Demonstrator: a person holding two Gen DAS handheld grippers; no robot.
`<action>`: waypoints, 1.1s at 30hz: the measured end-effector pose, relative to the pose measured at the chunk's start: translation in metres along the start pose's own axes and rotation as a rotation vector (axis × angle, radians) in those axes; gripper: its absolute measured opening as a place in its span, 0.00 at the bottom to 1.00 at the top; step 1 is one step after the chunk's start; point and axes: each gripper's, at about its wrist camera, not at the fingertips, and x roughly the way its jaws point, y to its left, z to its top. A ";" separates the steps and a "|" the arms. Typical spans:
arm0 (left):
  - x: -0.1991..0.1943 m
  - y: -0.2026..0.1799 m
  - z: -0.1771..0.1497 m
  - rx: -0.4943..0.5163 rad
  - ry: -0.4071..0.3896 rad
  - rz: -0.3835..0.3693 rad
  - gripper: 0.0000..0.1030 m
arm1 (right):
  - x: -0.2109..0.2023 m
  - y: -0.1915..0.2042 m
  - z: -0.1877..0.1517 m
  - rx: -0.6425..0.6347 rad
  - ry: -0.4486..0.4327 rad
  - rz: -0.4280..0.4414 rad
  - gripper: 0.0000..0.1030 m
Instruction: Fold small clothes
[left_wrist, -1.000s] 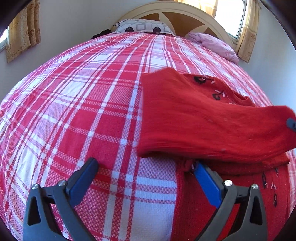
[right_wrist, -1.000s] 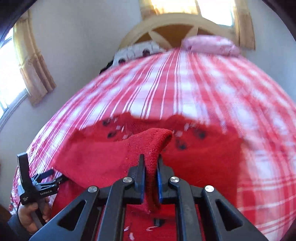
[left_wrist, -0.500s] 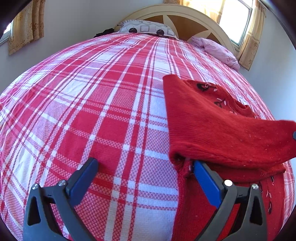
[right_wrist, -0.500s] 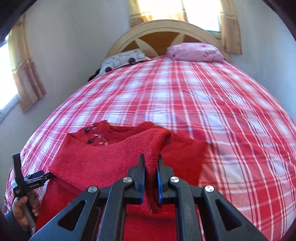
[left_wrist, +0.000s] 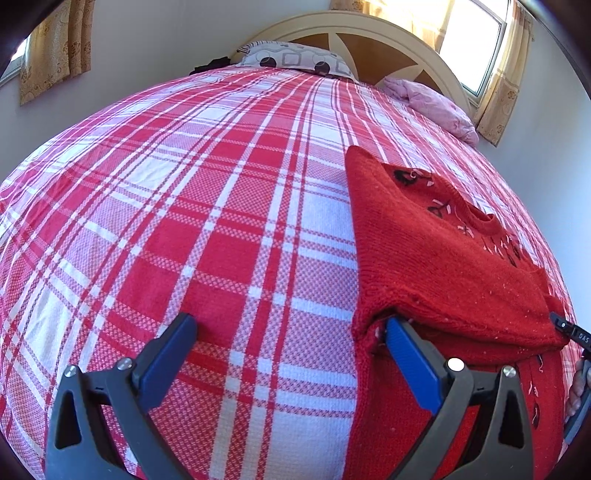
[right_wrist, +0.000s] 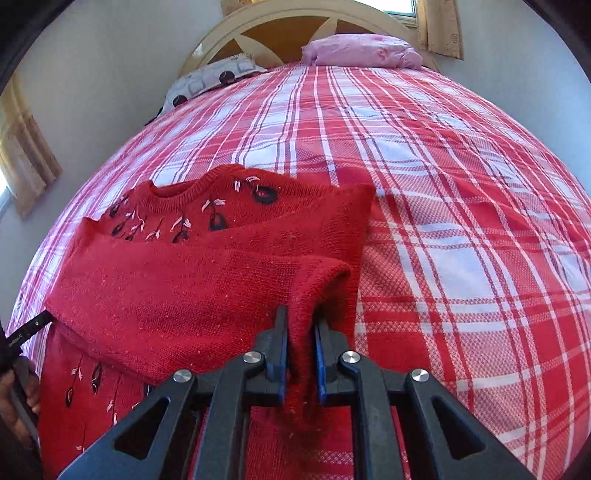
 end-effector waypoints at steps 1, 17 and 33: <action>-0.002 0.002 -0.001 -0.009 -0.008 -0.002 1.00 | -0.004 0.001 0.001 0.000 -0.003 -0.015 0.31; -0.024 -0.012 0.008 -0.023 -0.086 0.036 1.00 | -0.011 0.049 -0.011 -0.137 0.020 0.096 0.53; 0.006 -0.017 0.005 0.067 0.009 0.091 1.00 | -0.021 0.048 -0.022 -0.131 0.005 0.031 0.53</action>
